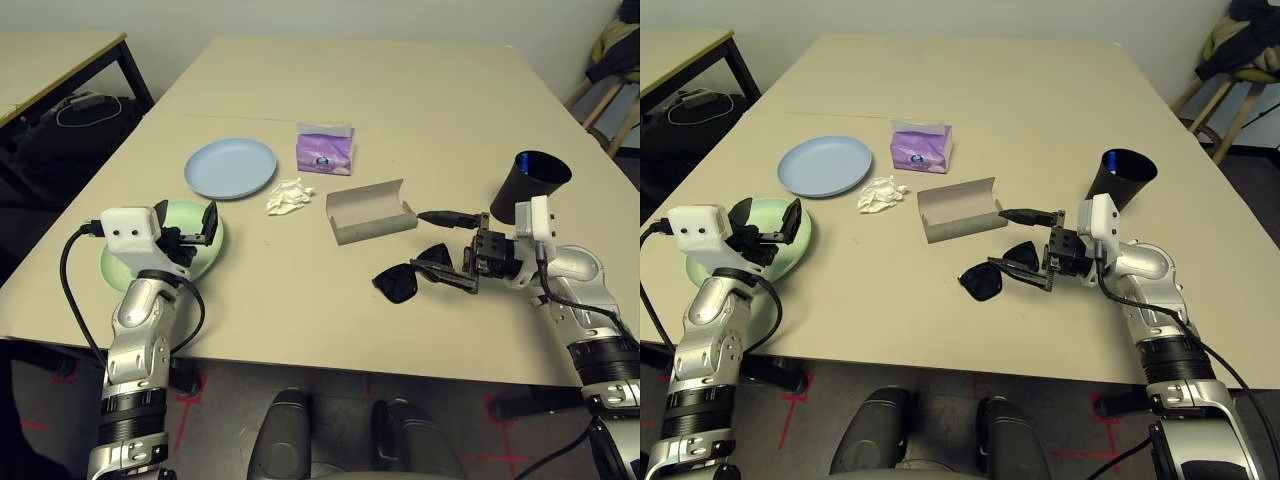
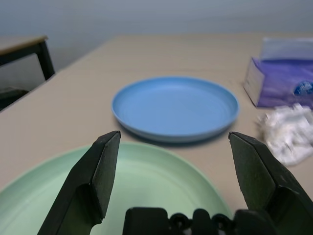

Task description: Organize and tidy the items on the table.

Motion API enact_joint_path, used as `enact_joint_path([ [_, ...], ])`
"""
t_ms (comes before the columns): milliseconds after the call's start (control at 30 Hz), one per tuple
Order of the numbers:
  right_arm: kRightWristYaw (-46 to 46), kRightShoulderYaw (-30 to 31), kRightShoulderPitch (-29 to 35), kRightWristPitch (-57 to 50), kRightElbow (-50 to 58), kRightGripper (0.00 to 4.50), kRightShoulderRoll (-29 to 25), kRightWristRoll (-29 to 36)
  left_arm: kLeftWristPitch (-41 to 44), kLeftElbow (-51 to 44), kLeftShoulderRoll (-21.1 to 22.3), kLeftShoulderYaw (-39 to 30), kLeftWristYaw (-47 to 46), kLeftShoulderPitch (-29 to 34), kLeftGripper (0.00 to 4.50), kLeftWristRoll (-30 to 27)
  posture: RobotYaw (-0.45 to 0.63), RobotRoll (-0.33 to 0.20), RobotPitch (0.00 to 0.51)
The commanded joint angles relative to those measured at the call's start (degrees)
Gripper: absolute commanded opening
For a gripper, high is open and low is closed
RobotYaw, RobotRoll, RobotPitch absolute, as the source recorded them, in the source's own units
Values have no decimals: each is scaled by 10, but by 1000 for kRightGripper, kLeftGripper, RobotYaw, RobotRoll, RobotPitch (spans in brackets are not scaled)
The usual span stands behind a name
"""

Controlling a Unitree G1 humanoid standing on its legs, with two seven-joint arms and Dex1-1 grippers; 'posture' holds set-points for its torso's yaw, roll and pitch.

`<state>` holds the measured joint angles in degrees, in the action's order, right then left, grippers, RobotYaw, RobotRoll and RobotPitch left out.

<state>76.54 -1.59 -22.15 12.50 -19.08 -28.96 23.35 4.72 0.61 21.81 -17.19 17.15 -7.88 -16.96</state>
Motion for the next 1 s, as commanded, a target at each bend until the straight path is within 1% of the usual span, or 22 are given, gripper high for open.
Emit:
enact_joint_path([
  [33, 14, -3, -11, 4, -16, 4460, 4, 11, 40, -20, 20, -4, 22, 4, 4500, -19, 297, 0, 65],
  [133, 23, -1, -10, 3, -20, 4460, 6, 13, 82, -27, 46, -13, 44, 0, 4500, -40, 300, 0, 67],
  [267, 29, 1, -8, 5, -20, 4460, 11, 11, 168, -36, 91, -27, 62, -10, 4500, -70, 302, 0, 66],
  [400, 27, 1, -8, 6, -19, 4460, 18, 11, 243, -15, 124, -47, 28, -46, 4500, -68, 303, 0, 66],
  [533, 24, 1, -5, 6, -15, 4460, 23, 9, 347, 27, 158, -64, -19, -90, 4500, -57, 304, 0, 65],
  [667, 22, 1, -2, 7, -11, 4460, 26, 8, 409, 79, 179, -86, -38, -134, 4500, -65, 299, 0, 65],
  [833, 19, -1, 0, 9, -10, 4460, 28, 8, 447, 143, 219, -80, -22, -158, 4500, -52, 294, 0, 64],
  [900, 18, -2, -1, 9, -9, 4460, 29, 8, 449, 166, 232, -74, -12, -163, 4500, -47, 291, 0, 63],
  [1000, 14, -1, 0, 10, -6, 4460, 30, 9, 439, 209, 250, -61, -10, -169, 4500, -23, 288, 0, 63],
])
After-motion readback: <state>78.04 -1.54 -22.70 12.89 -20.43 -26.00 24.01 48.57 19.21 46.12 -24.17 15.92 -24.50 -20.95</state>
